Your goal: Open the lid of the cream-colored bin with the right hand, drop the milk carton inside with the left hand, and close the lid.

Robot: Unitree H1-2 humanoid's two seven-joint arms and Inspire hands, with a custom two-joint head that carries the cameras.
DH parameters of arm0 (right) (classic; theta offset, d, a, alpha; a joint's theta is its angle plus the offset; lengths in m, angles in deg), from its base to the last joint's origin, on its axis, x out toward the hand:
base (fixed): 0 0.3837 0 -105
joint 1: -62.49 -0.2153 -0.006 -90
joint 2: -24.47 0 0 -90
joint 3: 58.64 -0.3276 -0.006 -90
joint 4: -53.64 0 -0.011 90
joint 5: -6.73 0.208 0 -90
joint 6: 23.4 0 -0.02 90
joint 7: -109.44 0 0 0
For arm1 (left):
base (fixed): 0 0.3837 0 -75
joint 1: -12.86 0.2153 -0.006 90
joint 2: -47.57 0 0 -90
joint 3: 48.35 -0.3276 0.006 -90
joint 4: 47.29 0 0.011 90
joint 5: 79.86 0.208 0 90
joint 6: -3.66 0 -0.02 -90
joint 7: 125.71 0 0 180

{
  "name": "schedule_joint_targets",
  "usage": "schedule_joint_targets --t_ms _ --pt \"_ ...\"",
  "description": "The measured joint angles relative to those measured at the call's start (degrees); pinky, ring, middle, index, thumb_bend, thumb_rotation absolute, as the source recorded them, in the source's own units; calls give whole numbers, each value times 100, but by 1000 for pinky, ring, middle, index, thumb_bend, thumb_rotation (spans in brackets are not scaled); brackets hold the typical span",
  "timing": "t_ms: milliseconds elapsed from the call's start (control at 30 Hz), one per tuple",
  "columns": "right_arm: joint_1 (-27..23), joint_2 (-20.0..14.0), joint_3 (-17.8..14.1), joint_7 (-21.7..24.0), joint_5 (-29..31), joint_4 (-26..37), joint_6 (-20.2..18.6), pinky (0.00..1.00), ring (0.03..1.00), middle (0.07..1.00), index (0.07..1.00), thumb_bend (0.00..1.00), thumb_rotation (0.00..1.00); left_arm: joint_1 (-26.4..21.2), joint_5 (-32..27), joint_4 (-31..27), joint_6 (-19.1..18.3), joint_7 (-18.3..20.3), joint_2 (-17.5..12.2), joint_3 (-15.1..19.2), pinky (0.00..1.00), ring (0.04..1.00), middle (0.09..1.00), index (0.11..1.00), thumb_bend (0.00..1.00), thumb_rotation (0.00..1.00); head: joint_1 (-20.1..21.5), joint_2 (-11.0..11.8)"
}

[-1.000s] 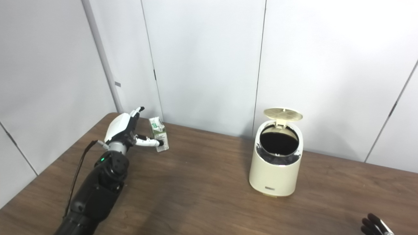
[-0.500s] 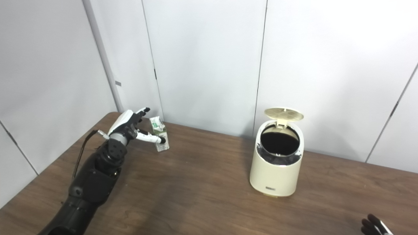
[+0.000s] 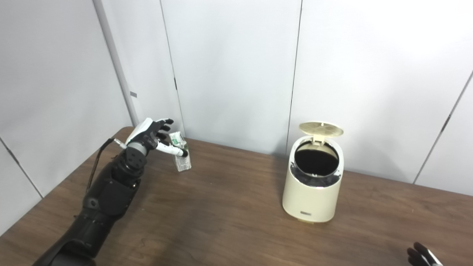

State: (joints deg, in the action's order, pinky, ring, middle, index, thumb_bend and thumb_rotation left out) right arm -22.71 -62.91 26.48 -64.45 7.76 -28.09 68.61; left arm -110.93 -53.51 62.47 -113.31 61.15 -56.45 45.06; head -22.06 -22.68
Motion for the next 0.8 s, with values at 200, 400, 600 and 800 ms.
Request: schedule_joint_targets --t_ms 200,400,600,800 --pt "2 0 -1 -1 -9 0 10 797 883 866 896 858 1000 0 -220 0 1 22 0 -29 645 764 832 888 897 53 44 -17" --pt "13 2 -18 -7 -21 18 9 768 858 847 876 890 1000 3 -336 19 1 75 -31 -168 670 757 815 868 871 57 61 -35" --pt "14 -3 -22 -6 -36 20 17 746 841 835 868 865 1000 11 -344 22 11 115 -153 -371 657 753 821 835 869 58 62 -44" --pt "13 -1 -25 -6 -31 20 17 757 842 832 868 874 1000 40 -345 22 23 115 -218 -507 669 746 793 787 847 54 62 -53"
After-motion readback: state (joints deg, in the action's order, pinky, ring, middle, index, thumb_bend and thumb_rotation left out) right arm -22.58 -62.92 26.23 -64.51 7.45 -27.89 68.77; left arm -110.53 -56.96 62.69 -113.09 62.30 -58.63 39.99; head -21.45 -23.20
